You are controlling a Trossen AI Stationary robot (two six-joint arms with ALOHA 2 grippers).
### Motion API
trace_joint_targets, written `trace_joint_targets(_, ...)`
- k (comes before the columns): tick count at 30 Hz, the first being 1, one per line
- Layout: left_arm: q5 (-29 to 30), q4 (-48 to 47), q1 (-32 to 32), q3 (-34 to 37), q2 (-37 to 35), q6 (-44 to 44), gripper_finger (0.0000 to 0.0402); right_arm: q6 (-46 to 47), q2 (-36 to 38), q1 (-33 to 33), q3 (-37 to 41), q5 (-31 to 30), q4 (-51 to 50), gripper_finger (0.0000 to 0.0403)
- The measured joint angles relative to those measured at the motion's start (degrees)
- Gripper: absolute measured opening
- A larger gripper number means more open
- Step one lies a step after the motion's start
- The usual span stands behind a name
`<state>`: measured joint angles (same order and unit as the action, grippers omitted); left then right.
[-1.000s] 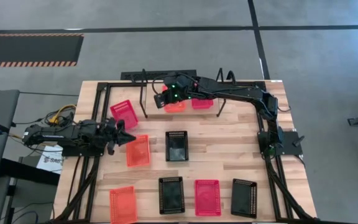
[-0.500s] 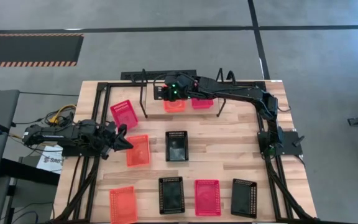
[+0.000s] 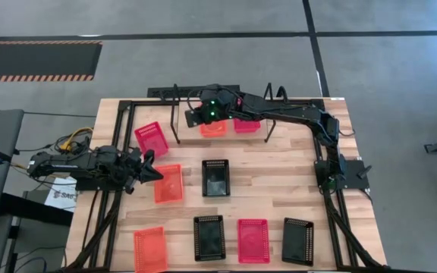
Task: Stack baskets on shelf by color
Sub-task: Put the middle right orange bin on the shelf
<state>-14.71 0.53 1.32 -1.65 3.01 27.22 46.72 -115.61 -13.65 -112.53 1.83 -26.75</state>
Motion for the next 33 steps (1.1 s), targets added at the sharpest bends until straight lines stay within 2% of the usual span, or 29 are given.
trace_joint_targets(6,7.17,-0.79,0.0,0.0,0.0,3.53,0.0,-10.33,0.0,0.61,0.02,1.61,-6.49,0.0)
trace_joint_targets(11,12.54,-1.48,0.0,0.0,0.0,3.95,0.0,-13.63,0.0,0.32,0.02,1.71,-10.5,0.0)
trace_joint_targets(16,16.31,-1.68,-0.02,0.04,0.0,4.31,0.0,-14.26,0.0,-0.35,0.02,-3.72,-14.24,0.0)
trace_joint_targets(24,17.83,-1.62,-0.02,0.04,0.0,5.01,0.0,-14.4,0.02,-0.45,0.9,-7.87,-17.09,0.0)
trace_joint_targets(33,18.08,-1.6,-0.02,0.02,0.0,6.25,0.0,-11.59,0.0,-3.74,9.14,-9.38,-17.45,0.0)
